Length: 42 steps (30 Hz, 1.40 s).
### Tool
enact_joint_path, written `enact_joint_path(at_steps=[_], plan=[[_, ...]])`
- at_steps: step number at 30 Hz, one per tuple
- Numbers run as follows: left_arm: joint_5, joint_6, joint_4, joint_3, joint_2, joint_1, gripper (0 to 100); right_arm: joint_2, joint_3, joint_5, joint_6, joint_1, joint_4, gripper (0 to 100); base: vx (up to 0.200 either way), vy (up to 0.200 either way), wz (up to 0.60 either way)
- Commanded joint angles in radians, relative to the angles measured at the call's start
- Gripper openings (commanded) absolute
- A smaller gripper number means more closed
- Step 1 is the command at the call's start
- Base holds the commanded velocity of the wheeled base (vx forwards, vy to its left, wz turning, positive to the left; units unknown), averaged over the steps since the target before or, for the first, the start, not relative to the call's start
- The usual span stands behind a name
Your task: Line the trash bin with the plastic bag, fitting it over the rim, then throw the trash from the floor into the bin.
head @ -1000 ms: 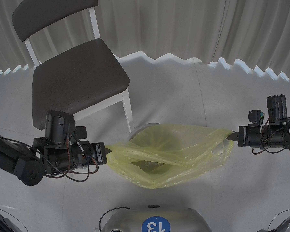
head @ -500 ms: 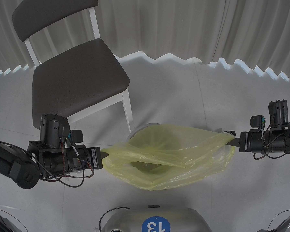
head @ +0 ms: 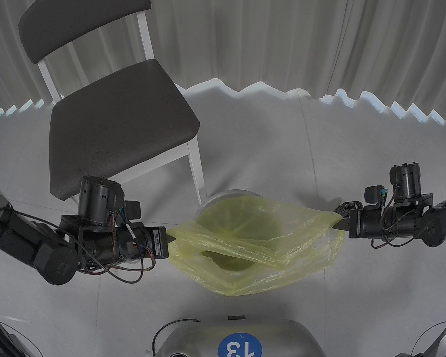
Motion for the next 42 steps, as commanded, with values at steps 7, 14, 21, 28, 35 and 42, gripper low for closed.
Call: enact_joint_path(at_steps=[7, 14, 21, 28, 35, 42], plan=[[0.005, 0.026, 0.001, -0.107, 0.126, -0.022, 0, 0.24, -0.086, 0.005, 0.004, 0.0, -0.028, 0, 0.0, 0.0, 0.0], [0.014, 0.028, 0.0, -0.173, 0.192, -0.019, 0, 0.353, -0.096, 0.005, 0.007, -0.021, -0.142, 0, 0.0, 0.0, 0.0], [0.006, 0.037, 0.013, -0.262, 0.201, 0.033, 0, 0.381, -0.165, 0.003, 0.093, -0.023, -0.176, 0, 0.0, 0.0, 0.0], [0.0, 0.083, 0.009, -0.174, 0.14, 0.096, 0, 0.366, -0.145, 0.002, 0.133, 0.006, -0.179, 0, 0.0, 0.0, 0.0], [0.006, 0.083, 0.007, -0.107, 0.098, 0.087, 0, 0.359, -0.071, 0.003, 0.145, 0.029, -0.314, 0, 0.0, 0.0, 0.0], [0.015, 0.083, -0.002, -0.119, 0.14, 0.061, 0, 0.37, -0.056, 0.015, 0.151, 0.017, -0.384, 0, 0.0, 0.0, 0.0]])
